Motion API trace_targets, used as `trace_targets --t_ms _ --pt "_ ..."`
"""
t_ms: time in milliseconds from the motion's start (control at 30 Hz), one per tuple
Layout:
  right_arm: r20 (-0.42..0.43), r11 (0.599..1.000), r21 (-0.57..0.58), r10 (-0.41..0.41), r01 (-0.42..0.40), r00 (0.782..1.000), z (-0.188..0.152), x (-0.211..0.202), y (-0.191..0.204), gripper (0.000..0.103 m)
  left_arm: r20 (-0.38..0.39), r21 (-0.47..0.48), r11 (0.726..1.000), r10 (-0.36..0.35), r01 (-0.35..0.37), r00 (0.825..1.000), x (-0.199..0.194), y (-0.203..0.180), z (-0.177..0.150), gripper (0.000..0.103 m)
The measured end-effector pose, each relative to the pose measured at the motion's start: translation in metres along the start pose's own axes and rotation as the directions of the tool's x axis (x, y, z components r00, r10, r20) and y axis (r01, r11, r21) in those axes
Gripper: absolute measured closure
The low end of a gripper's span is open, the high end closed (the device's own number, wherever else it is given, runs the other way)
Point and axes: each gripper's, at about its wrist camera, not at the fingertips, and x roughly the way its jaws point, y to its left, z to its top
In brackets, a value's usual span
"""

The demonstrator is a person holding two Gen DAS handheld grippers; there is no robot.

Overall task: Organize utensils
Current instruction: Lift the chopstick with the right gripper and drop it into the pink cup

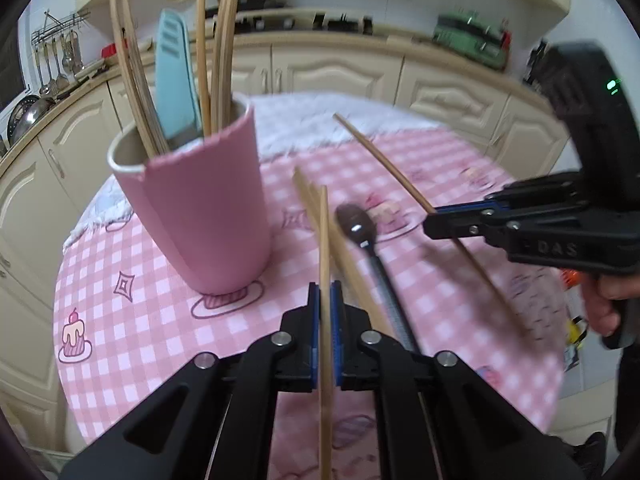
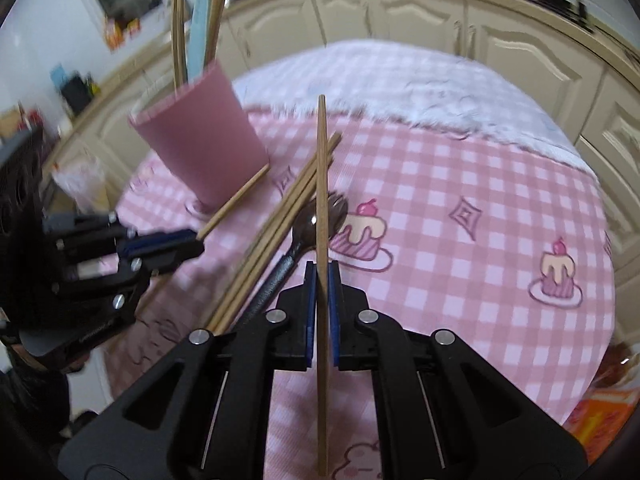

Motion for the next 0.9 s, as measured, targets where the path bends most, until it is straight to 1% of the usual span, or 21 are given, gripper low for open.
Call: trace_targets --t_ms 33,100,200,300,400,433,467,500,533,633,733,767,833,867,900 --pt "0.029 1.0 0.012 0.014 -0.014 0.999 0.0 -0.006 -0.002 0.097 0.026 0.0 1.0 -0.006 0.006 1.0 -0.006 -0.001 -0.001 0.098" --pt "0.091 0.999 0.03 0.036 -0.039 0.995 0.001 -0.019 -0.004 0.097 0.109 -0.006 1.0 -0.03 0.031 0.994 -0.026 -0.003 -0.002 0.098" --pt "0.176 0.997 0.035 0.061 -0.068 0.982 0.002 -0.038 -0.001 0.097 0.214 -0.029 0.998 -0.042 0.049 0.976 -0.051 -0.001 -0.002 0.098" --pt "0.253 0.995 0.024 0.084 -0.093 0.964 0.007 -0.055 0.01 0.097 0.328 -0.049 0.997 -0.036 0.056 0.944 -0.075 0.004 0.0 0.098" --pt "0.316 0.994 0.006 0.102 -0.109 0.943 0.014 -0.068 0.02 0.097 0.402 -0.076 0.996 -0.016 0.051 0.916 -0.088 0.01 0.008 0.098" --pt "0.328 0.994 0.002 0.105 -0.112 0.939 0.016 -0.071 0.023 0.097 0.43 -0.084 0.995 -0.013 0.055 0.903 -0.094 0.013 0.01 0.098" --pt "0.338 0.993 -0.001 0.11 -0.116 0.935 0.018 -0.074 0.025 0.097 0.473 -0.095 0.994 -0.001 0.051 0.881 -0.102 0.017 0.012 0.098" --pt "0.347 0.993 -0.007 0.116 -0.121 0.931 0.023 -0.077 0.028 0.097 0.502 -0.102 0.994 0.014 0.043 0.865 -0.107 0.016 0.019 0.098" --pt "0.357 0.992 -0.011 0.119 -0.124 0.926 0.027 -0.079 0.031 0.097 0.52 -0.108 0.993 0.021 0.042 0.854 -0.111 0.02 0.02 0.098" --pt "0.387 0.991 -0.023 0.133 -0.135 0.912 0.044 -0.083 0.042 0.097 0.591 -0.135 0.99 0.04 0.049 0.805 -0.127 0.033 0.034 0.098" --pt "0.42 0.989 -0.043 0.147 -0.143 0.895 0.06 -0.089 0.053 0.097 0.633 -0.153 0.987 0.055 0.056 0.772 -0.134 0.041 0.047 0.098" --pt "0.433 0.989 -0.049 0.149 -0.142 0.889 0.064 -0.091 0.057 0.097 0.653 -0.162 0.985 0.06 0.062 0.755 -0.137 0.046 0.055 0.098" --pt "0.456 0.987 -0.064 0.159 -0.146 0.876 0.077 -0.094 0.068 0.097 0.679 -0.166 0.984 0.064 0.068 0.731 -0.142 0.05 0.064 0.098" --pt "0.467 0.987 -0.07 0.16 -0.144 0.87 0.082 -0.095 0.072 0.097 0.699 -0.166 0.984 0.07 0.067 0.712 -0.144 0.053 0.07 0.098" --pt "0.482 0.987 -0.077 0.16 -0.14 0.862 0.09 -0.096 0.076 0.097 0.72 -0.171 0.983 0.083 0.059 0.689 -0.147 0.055 0.077 0.098"
